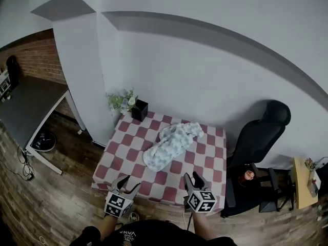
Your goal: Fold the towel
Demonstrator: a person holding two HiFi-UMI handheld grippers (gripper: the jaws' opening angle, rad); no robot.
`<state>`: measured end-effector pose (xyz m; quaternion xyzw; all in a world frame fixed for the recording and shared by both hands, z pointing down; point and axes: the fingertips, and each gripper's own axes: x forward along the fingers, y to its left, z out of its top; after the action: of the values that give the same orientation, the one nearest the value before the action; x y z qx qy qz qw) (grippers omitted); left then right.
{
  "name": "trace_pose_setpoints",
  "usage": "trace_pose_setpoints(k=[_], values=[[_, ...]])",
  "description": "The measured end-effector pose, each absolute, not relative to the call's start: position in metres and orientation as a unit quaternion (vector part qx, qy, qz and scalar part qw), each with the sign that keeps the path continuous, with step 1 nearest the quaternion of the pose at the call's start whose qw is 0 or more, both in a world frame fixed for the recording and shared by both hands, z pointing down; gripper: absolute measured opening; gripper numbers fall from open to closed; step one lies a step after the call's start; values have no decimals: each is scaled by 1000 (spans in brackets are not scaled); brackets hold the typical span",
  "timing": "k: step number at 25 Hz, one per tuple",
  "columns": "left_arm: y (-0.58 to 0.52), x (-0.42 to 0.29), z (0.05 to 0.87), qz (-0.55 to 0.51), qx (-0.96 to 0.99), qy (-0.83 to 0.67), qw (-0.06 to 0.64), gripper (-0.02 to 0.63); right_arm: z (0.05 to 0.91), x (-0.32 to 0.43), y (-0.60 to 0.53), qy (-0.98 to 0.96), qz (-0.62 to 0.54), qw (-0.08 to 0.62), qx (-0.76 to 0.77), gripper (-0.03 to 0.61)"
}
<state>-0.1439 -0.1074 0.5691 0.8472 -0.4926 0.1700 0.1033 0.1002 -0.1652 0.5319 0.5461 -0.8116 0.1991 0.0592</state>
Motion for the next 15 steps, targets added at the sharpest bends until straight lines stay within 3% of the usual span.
trace_pose_setpoints(k=[15], values=[[-133,-176,587,191,909,-359,89,204,550,68,-114,-723,226,39,651,158]])
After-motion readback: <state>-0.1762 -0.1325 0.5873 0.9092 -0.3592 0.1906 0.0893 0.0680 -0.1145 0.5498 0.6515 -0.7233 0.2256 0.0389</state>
